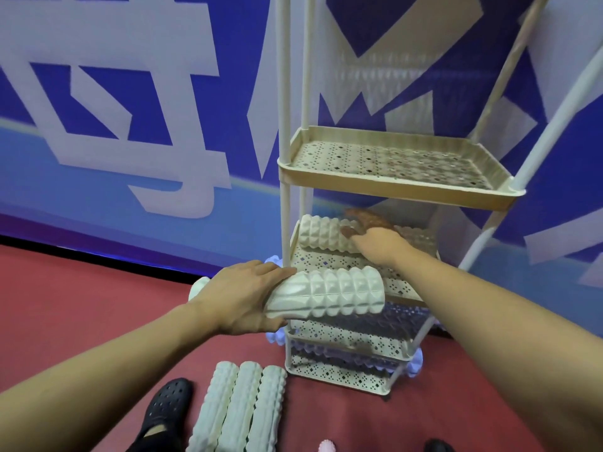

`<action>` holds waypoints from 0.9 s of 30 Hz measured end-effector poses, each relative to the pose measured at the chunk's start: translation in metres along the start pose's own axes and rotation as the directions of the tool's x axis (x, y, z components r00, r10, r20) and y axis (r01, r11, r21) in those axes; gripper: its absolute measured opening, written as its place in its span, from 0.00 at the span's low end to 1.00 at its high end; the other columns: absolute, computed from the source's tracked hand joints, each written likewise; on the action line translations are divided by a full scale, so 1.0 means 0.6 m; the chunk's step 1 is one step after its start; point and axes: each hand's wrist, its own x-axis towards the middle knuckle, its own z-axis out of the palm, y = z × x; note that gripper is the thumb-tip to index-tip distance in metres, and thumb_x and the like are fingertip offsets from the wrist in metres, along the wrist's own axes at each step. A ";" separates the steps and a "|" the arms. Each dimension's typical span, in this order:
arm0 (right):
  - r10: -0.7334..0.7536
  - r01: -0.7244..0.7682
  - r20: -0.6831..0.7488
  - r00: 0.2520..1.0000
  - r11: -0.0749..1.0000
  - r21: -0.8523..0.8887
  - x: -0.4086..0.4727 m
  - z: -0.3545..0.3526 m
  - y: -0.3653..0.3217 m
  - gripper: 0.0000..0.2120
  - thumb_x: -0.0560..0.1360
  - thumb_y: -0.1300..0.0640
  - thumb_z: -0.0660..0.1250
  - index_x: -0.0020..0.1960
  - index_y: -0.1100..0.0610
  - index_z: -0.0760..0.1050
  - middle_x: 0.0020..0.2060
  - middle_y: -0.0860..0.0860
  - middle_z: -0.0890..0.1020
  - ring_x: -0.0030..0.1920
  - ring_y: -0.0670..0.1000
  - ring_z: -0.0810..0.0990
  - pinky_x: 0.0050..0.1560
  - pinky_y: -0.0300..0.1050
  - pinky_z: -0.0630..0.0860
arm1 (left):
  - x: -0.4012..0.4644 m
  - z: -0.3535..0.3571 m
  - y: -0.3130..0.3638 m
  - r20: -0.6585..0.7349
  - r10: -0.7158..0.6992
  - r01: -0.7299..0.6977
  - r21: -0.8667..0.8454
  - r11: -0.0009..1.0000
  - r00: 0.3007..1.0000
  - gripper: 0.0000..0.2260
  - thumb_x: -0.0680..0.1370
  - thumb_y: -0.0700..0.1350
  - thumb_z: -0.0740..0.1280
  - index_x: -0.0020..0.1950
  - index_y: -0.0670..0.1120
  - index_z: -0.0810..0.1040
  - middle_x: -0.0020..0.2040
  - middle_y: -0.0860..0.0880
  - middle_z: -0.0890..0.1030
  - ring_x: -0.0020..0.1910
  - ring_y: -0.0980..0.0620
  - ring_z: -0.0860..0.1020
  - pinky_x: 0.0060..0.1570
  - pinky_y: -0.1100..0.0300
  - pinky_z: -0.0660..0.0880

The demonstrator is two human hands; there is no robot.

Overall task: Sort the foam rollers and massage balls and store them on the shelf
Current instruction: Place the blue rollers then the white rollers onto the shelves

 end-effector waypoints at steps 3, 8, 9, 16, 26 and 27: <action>-0.234 0.206 0.127 0.964 0.958 0.200 -0.064 -0.021 -0.060 0.22 0.78 0.36 0.64 0.66 0.48 0.78 0.60 0.43 0.82 0.59 0.44 0.80 0.61 0.43 0.74 | -0.014 -0.025 0.010 -0.041 0.026 -0.025 0.031 0.999 0.999 0.32 0.68 0.68 0.67 0.70 0.60 0.68 0.54 0.59 0.78 0.51 0.52 0.77 0.42 0.59 0.69; -0.276 0.321 0.447 0.851 0.947 -0.025 -0.167 -0.038 -0.122 0.38 0.66 0.29 0.72 0.71 0.44 0.70 0.62 0.40 0.78 0.59 0.45 0.78 0.64 0.44 0.73 | -0.039 -0.075 0.043 -0.055 0.087 -0.083 0.075 0.994 0.995 0.34 0.68 0.68 0.66 0.71 0.56 0.69 0.55 0.56 0.80 0.50 0.50 0.78 0.48 0.54 0.76; -0.285 0.333 0.432 0.856 0.942 -0.037 -0.180 -0.037 -0.124 0.35 0.66 0.31 0.74 0.68 0.43 0.71 0.59 0.40 0.79 0.56 0.46 0.79 0.62 0.45 0.75 | -0.041 -0.085 0.051 -0.060 0.101 -0.096 0.079 0.992 0.993 0.34 0.68 0.68 0.66 0.71 0.56 0.69 0.56 0.56 0.80 0.51 0.50 0.78 0.50 0.53 0.77; -0.293 0.349 0.288 0.912 0.922 -0.165 -0.248 -0.043 -0.122 0.41 0.57 0.22 0.71 0.65 0.39 0.71 0.55 0.39 0.81 0.54 0.46 0.80 0.55 0.51 0.78 | -0.050 -0.107 0.104 -0.096 0.178 -0.171 0.079 0.982 0.979 0.36 0.69 0.69 0.67 0.72 0.54 0.67 0.58 0.54 0.80 0.53 0.49 0.79 0.52 0.52 0.77; -0.232 0.306 0.228 0.946 0.873 -0.381 -0.216 -0.045 -0.062 0.42 0.64 0.24 0.67 0.73 0.41 0.66 0.64 0.45 0.78 0.60 0.52 0.78 0.57 0.52 0.76 | -0.028 -0.089 0.084 -0.167 0.085 -0.082 0.026 0.996 0.982 0.34 0.74 0.70 0.64 0.73 0.49 0.68 0.65 0.51 0.75 0.61 0.48 0.76 0.59 0.51 0.73; -0.214 0.291 0.220 0.952 0.853 -0.434 -0.203 -0.045 -0.048 0.42 0.66 0.25 0.67 0.74 0.43 0.65 0.65 0.46 0.77 0.61 0.53 0.78 0.59 0.52 0.75 | -0.030 -0.083 0.069 -0.170 0.056 -0.054 0.018 0.998 0.984 0.35 0.75 0.71 0.63 0.74 0.50 0.67 0.67 0.51 0.74 0.62 0.48 0.75 0.61 0.51 0.73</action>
